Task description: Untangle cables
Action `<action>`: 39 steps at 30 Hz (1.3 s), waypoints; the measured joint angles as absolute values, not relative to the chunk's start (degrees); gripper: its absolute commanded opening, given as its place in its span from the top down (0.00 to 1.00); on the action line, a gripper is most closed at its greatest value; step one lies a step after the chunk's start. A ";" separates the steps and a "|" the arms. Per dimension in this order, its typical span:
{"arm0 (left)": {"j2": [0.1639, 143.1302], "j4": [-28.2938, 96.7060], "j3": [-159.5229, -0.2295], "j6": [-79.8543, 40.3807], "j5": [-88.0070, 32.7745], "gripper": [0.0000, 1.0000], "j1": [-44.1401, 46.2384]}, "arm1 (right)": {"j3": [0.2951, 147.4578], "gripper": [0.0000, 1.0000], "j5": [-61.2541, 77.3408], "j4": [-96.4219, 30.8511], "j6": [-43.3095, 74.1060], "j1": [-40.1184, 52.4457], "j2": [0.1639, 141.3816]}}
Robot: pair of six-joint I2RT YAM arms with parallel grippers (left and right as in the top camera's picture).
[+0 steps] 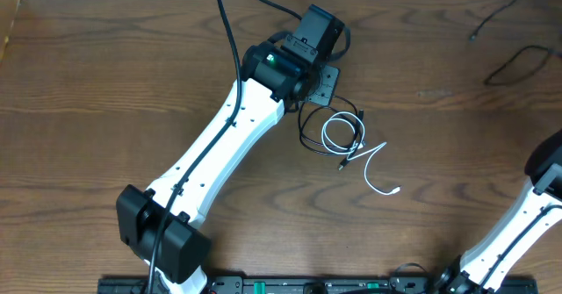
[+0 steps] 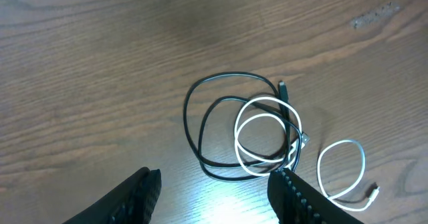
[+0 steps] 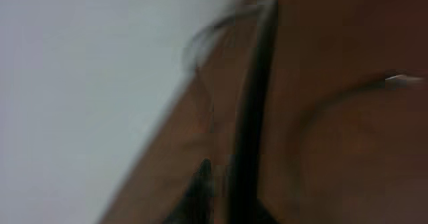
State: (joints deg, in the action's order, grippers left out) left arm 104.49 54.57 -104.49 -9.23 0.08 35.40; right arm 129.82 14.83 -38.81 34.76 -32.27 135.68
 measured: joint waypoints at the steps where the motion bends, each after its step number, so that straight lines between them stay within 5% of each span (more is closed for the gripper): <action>1: 104.49 54.57 -104.49 -9.23 0.08 0.43 35.40 | 127.94 0.29 12.47 -38.57 34.15 -32.84 135.68; 2: 104.49 54.61 -104.49 -9.23 0.08 0.43 35.40 | 126.48 0.02 10.68 -38.35 33.63 -33.34 135.70; 3: 104.49 54.59 -104.49 -9.23 0.08 0.42 35.40 | 125.27 0.01 9.32 -38.22 33.17 -33.87 135.70; 17: 104.49 54.54 -104.49 -9.23 0.08 0.39 35.40 | 125.56 0.01 7.05 -46.30 22.85 -37.12 133.49; 29: 104.49 56.12 -101.67 -9.17 -7.35 0.35 35.40 | 128.18 0.01 24.80 -59.55 16.93 -31.90 116.29; 39: 108.33 49.41 -93.86 2.94 -30.11 0.28 36.38 | 127.79 0.05 28.97 -70.96 9.91 -27.40 117.75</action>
